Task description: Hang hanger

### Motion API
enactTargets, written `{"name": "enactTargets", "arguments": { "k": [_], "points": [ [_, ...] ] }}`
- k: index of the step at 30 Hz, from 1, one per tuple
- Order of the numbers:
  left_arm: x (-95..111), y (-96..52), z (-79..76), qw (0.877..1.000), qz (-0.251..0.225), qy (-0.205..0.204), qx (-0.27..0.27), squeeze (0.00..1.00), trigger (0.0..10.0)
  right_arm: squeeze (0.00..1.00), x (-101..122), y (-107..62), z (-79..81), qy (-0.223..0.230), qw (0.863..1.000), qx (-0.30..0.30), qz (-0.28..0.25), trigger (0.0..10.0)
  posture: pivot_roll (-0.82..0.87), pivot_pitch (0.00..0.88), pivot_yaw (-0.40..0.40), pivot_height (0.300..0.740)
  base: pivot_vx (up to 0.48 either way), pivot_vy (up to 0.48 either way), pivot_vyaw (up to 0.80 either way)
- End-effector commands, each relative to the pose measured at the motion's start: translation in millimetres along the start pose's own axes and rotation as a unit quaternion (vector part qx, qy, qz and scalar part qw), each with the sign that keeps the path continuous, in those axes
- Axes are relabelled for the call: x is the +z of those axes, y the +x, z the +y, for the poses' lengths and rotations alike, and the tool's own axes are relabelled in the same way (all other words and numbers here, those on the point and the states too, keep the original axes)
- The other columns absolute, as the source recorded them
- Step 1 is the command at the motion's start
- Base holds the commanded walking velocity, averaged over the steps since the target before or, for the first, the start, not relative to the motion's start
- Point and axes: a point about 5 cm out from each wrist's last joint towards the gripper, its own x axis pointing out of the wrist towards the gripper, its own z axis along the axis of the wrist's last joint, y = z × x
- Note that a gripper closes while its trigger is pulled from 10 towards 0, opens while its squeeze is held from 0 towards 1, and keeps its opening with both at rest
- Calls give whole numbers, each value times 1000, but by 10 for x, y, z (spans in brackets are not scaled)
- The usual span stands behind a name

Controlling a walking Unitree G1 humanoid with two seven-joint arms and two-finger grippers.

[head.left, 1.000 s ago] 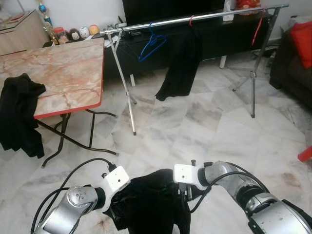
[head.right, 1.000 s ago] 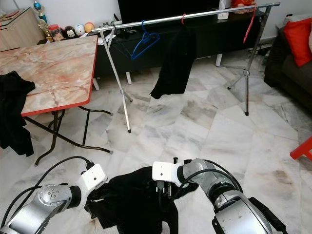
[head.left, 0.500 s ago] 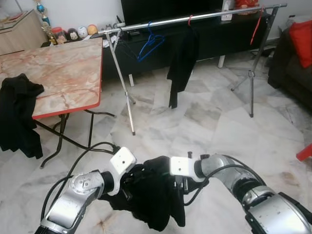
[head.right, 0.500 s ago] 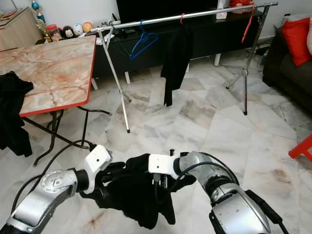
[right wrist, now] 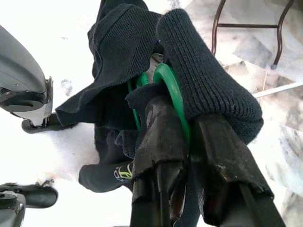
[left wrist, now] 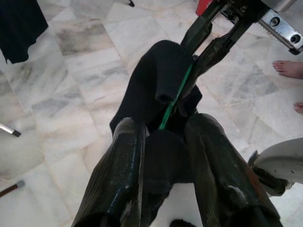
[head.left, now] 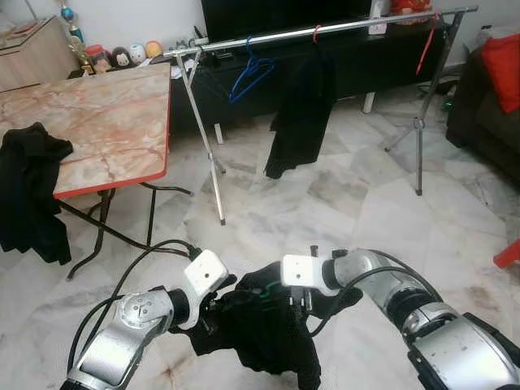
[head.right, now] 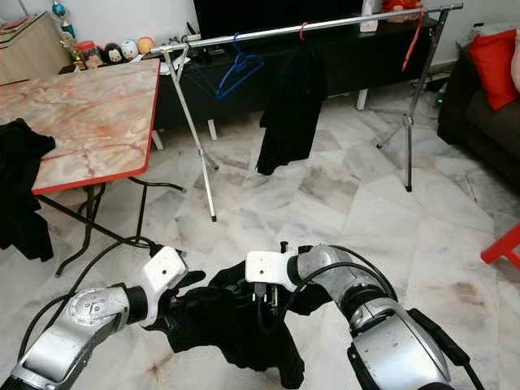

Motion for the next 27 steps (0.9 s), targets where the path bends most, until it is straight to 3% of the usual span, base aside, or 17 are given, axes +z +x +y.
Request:
{"name": "enactTargets", "arguments": {
  "k": [1, 4, 5, 14, 15, 16, 17, 27],
  "points": [
    [-29, -34, -6, 1000, 5, -6, -11, 0, 10000, 0, 169, -29, -135, -29, 999, -10, -30, 0, -58, 0, 105, 740, 0, 0, 0],
    [-37, -22, -70, 999, 2, -15, -30, 0, 10000, 0, 208, -62, -163, -40, 998, 4, -39, 0, -59, 0, 104, 740, 0, 0, 0],
    [-49, -6, -74, 999, -1, -22, -30, 1000, 10000, 0, 237, -84, -186, -48, 998, 10, -46, 0, -61, 0, 104, 740, 0, 0, 0],
    [-145, -2, -65, 999, 17, -10, -25, 1000, 10000, 0, 289, -144, -234, -70, 996, 22, -58, 0, -65, 0, 104, 740, 0, 0, 0],
    [-169, -3, -68, 999, 25, -1, -26, 616, 10000, 0, 344, -182, -283, -83, 994, 24, -67, 0, -70, 0, 104, 740, 0, 0, 0],
    [-169, -3, -68, 999, 25, -1, -26, 616, 10000, 0, 344, -182, -283, -83, 994, 24, -67, 0, -70, 0, 104, 740, 0, 0, 0],
    [-204, 2, -71, 999, 35, 8, -27, 0, 10000, 0, 434, -239, -356, -104, 991, 27, -81, 0, -72, 0, 103, 740, 0, 0, 0],
    [-258, 74, -9, 999, 37, 4, 5, 0, 10000, 0, 671, -313, -474, -133, 983, 29, -126, 0, -80, 0, 100, 740, 0, 0, 0]
  ]
}}
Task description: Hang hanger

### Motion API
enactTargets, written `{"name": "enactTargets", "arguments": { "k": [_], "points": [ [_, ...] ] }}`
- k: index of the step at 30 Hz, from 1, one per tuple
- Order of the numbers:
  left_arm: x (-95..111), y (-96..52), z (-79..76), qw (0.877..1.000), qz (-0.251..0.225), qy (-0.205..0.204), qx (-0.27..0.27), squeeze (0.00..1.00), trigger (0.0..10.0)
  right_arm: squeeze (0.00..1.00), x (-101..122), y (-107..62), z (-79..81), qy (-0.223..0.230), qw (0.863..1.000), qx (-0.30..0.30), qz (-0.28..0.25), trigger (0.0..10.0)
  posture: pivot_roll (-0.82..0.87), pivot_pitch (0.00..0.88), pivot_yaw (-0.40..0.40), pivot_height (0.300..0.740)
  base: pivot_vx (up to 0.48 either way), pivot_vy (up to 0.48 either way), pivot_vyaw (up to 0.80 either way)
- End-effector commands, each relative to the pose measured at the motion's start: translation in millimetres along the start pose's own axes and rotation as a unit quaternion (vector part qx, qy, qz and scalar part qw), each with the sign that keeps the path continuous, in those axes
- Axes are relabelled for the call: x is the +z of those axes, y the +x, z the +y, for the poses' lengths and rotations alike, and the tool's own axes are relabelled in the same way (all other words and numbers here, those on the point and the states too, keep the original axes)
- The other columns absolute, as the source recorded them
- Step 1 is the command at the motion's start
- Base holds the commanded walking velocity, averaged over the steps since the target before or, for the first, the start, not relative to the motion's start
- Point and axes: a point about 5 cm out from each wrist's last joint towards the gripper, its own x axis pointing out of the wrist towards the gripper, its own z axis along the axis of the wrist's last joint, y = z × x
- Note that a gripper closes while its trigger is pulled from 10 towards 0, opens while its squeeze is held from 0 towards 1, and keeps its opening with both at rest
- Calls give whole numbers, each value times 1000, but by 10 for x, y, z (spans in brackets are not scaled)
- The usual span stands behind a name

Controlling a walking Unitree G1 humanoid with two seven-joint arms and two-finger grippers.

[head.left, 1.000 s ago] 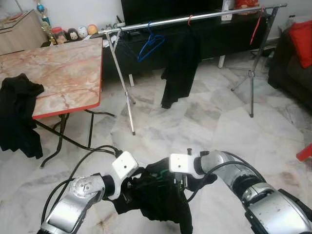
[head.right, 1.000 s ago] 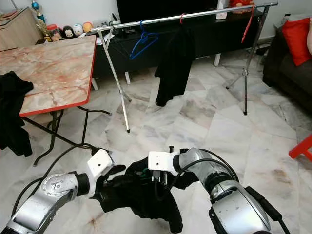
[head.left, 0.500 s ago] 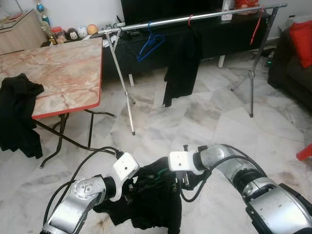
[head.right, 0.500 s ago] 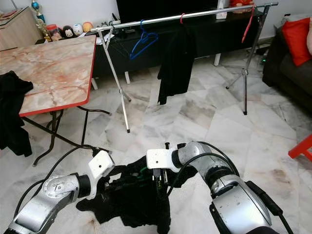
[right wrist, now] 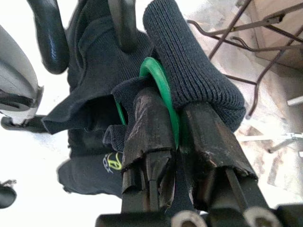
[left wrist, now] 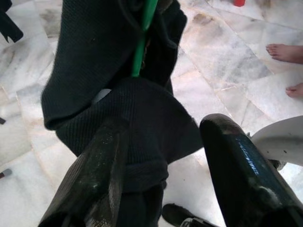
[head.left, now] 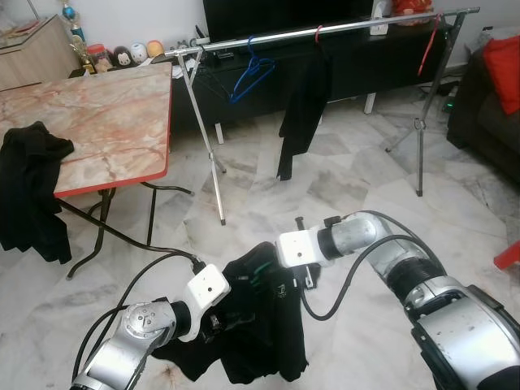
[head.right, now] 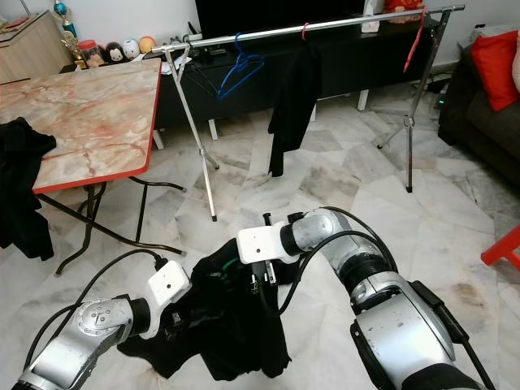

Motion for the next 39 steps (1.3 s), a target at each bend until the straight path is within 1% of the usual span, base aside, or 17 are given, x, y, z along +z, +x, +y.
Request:
{"name": "enactTargets", "arguments": {
  "k": [1, 3, 4, 10, 12, 13, 15, 22, 29, 34, 35, 36, 37, 39],
  "points": [
    [-12, -12, 68, 1000, 7, 11, 17, 0, 10000, 0, 198, -42, -169, -32, 998, -25, -38, 0, -80, 0, 100, 740, 0, 0, 0],
    [39, 11, 139, 998, -7, 20, 51, 0, 10000, 0, 222, -32, -162, -36, 998, -17, -44, 0, -82, 0, 99, 740, 0, 0, 0],
    [79, 2, 157, 998, -16, 19, 55, 0, 10000, 0, 220, -25, -155, -36, 998, -17, -43, 0, -82, 0, 97, 740, 0, 0, 0],
    [200, -76, 167, 998, -38, 24, 51, 0, 10000, 0, 183, -4, -119, -33, 999, -14, -34, 0, -76, 0, 94, 740, 0, 0, 0],
    [197, -84, 166, 998, -35, 25, 48, 0, 10000, 0, 190, 1, -121, -32, 999, -14, -36, 0, -74, 0, 94, 740, 0, 0, 0],
    [161, -69, 147, 999, -25, 29, 38, 0, 10000, 0, 213, 3, -134, -33, 999, -16, -40, 0, -75, 0, 95, 740, 0, 0, 0],
    [140, -58, 135, 999, -21, 29, 34, 0, 10000, 0, 225, 4, -141, -34, 998, -17, -43, 0, -77, 0, 96, 740, 0, 0, 0],
    [74, 8, 57, 1000, -6, 14, 11, 0, 10000, 0, 285, -12, -196, -41, 998, -24, -52, 0, -82, 0, 97, 740, 0, 0, 0],
    [24, 45, 108, 999, 2, 9, 40, 0, 10000, 0, 346, -11, -207, -52, 996, -19, -65, 0, -86, 0, 95, 740, 0, 0, 0],
    [20, 53, 108, 999, 2, 8, 41, 0, 10000, 0, 375, -6, -221, -55, 996, -22, -70, 0, -86, 0, 94, 740, 0, 0, 0],
    [19, 57, 109, 999, 2, 7, 43, 0, 6392, 0, 379, -5, -222, -56, 996, -22, -71, 0, -86, 0, 94, 740, 0, 0, 0],
    [19, 62, 112, 999, 1, 6, 46, 0, 941, 0, 382, -5, -222, -56, 996, -21, -71, 0, -86, 0, 93, 740, 0, 0, 0],
    [19, 64, 115, 999, 1, 6, 48, 0, 0, 0, 384, -4, -221, -57, 996, -21, -72, 0, -86, 0, 93, 740, 0, 0, 0],
    [19, 69, 122, 999, 0, 5, 52, 0, 0, 0, 388, -6, -222, -57, 996, -20, -72, 0, -85, 0, 92, 740, 0, 0, 0]
  ]
}}
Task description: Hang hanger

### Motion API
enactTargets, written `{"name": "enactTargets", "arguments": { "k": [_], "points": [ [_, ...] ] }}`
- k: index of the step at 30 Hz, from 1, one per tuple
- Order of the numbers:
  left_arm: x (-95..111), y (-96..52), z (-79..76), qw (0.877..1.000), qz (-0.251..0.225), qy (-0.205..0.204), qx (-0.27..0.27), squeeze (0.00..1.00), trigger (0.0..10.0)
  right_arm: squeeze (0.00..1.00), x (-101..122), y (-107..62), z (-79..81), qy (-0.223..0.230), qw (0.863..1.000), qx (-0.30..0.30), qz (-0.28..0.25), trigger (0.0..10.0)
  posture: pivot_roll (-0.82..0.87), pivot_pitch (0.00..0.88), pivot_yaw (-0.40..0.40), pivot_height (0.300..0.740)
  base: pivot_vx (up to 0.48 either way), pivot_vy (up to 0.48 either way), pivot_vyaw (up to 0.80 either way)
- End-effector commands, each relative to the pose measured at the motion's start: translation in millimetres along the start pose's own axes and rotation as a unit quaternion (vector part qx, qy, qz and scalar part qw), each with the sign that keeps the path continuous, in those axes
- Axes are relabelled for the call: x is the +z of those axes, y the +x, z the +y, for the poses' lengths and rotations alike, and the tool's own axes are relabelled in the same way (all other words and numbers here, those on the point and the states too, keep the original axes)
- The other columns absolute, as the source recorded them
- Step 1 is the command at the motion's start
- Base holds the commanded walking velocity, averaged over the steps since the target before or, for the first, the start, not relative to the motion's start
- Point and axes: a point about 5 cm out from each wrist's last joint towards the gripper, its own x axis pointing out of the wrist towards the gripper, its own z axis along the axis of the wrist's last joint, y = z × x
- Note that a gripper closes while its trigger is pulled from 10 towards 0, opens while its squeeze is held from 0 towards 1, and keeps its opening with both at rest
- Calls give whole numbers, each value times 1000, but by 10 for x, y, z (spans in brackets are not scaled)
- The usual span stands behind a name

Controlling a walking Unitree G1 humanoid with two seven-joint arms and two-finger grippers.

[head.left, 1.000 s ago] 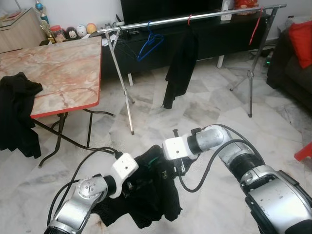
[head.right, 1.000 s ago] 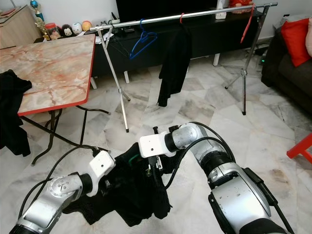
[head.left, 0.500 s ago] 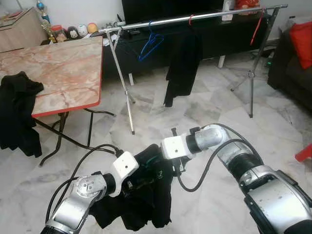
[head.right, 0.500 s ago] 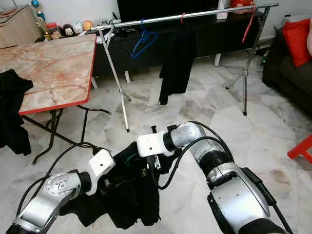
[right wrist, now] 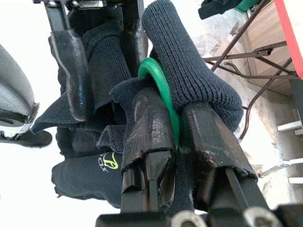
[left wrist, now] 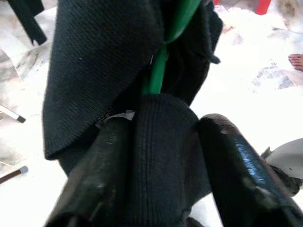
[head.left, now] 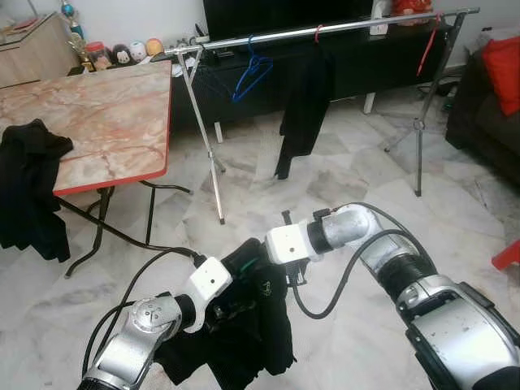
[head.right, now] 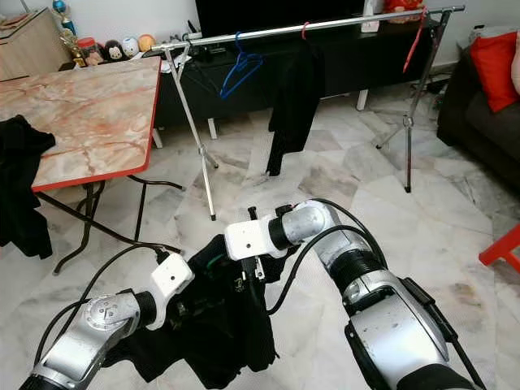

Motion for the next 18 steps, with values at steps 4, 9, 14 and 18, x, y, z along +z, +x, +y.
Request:
{"name": "enactTargets", "arguments": {
  "k": [4, 9, 14, 18],
  "points": [
    [-17, -3, 40, 1000, 5, 6, 9, 0, 0, 0, 162, -21, -130, -26, 999, -21, -30, 0, -86, 0, 91, 740, 0, 0, 0],
    [-6, -2, 44, 1000, 1, 3, 9, 0, 0, 0, 165, -18, -132, -24, 999, -22, -31, 0, -86, 0, 92, 740, 0, 0, 0],
    [-3, 0, 45, 1000, -1, 3, 8, 0, 0, 0, 168, -18, -133, -24, 999, -22, -32, 0, -88, 0, 92, 740, 0, 0, 0],
    [-4, 2, 43, 1000, 0, 5, 5, 0, 0, 0, 171, -18, -135, -24, 999, -23, -32, 0, -87, 0, 93, 740, 0, 0, 0]
  ]
}}
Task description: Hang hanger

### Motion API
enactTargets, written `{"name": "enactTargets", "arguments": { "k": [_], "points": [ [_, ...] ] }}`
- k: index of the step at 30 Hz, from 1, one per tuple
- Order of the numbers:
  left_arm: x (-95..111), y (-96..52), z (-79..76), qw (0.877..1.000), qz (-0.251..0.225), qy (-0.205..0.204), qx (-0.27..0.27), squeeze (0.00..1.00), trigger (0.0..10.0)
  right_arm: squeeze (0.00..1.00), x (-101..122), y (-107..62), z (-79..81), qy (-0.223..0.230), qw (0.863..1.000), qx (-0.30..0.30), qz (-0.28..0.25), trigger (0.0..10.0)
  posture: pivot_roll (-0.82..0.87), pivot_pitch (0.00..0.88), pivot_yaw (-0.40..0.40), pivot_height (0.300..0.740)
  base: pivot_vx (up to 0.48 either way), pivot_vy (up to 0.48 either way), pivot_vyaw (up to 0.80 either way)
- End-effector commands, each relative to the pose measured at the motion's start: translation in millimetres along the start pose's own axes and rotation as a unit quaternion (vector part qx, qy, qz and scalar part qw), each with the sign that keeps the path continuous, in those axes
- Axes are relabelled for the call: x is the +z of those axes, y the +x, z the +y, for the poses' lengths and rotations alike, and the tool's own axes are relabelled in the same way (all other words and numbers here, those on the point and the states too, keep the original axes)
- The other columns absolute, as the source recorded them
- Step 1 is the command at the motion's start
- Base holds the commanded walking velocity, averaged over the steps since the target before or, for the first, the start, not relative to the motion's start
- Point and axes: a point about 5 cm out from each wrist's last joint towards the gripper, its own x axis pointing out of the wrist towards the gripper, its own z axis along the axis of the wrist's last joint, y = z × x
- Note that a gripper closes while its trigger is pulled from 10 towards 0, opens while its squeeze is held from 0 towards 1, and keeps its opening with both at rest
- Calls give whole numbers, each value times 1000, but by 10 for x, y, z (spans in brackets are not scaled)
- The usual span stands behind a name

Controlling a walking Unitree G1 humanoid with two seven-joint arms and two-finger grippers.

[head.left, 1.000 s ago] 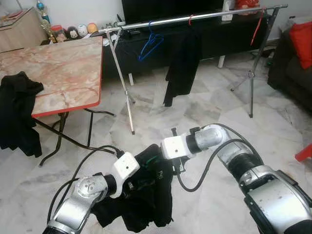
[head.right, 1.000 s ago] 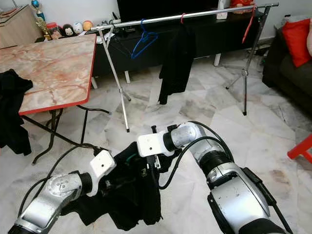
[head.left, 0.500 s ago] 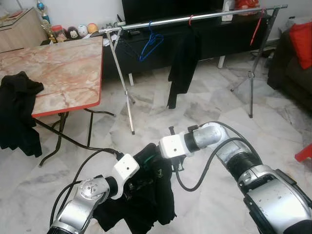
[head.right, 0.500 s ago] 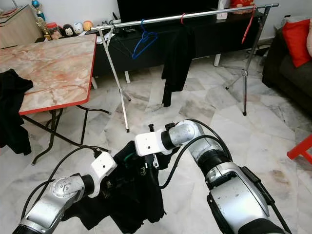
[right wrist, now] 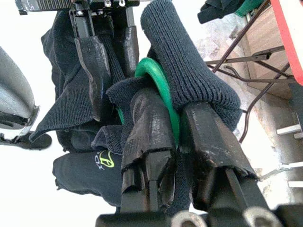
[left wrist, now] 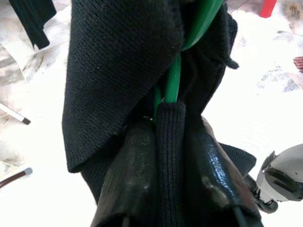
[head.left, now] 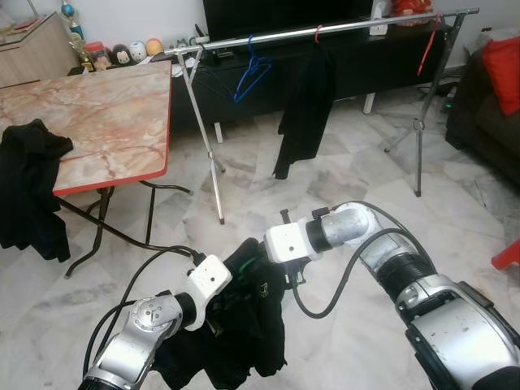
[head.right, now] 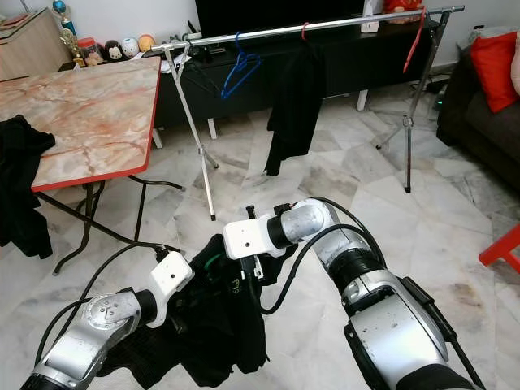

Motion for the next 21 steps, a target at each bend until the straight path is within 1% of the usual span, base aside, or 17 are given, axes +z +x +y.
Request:
{"name": "enactTargets", "arguments": {
  "k": [1, 14, 15, 16, 17, 19, 21],
  "points": [
    [-15, 1, 29, 1000, 5, 3, 0, 0, 0, 0, 142, -16, -119, -23, 999, -23, -25, 0, -87, 0, 93, 740, 0, 0, 0],
    [-29, 2, 13, 1000, 17, 18, -13, 0, 0, 0, 155, -7, -129, -25, 999, -23, -24, 0, -86, 0, 94, 740, 0, 0, 0],
    [-29, 2, 14, 1000, 17, 19, -13, 0, 0, 0, 152, -2, -128, -24, 999, -22, -23, 2000, -86, 0, 94, 740, 0, 0, 0],
    [-29, 2, 14, 1000, 17, 19, -13, 0, 0, 357, 152, 2, -120, -24, 999, -18, -23, 7922, -86, 0, 94, 740, 0, 0, 0],
    [-29, 1, 12, 1000, 17, 20, -14, 0, 0, 1000, 151, 5, -113, -20, 999, -14, -26, 10000, -86, 0, 93, 740, 0, 0, 0],
    [-29, 0, 10, 1000, 17, 20, -14, 0, 0, 1000, 149, 6, -85, -9, 999, 3, -36, 10000, -86, 0, 93, 740, 0, 0, 0],
    [-30, -1, 10, 1000, 17, 20, -15, 0, 0, 1000, 137, -3, -46, -7, 999, 25, -38, 10000, -85, 0, 92, 740, 0, 0, 0]
  ]
}}
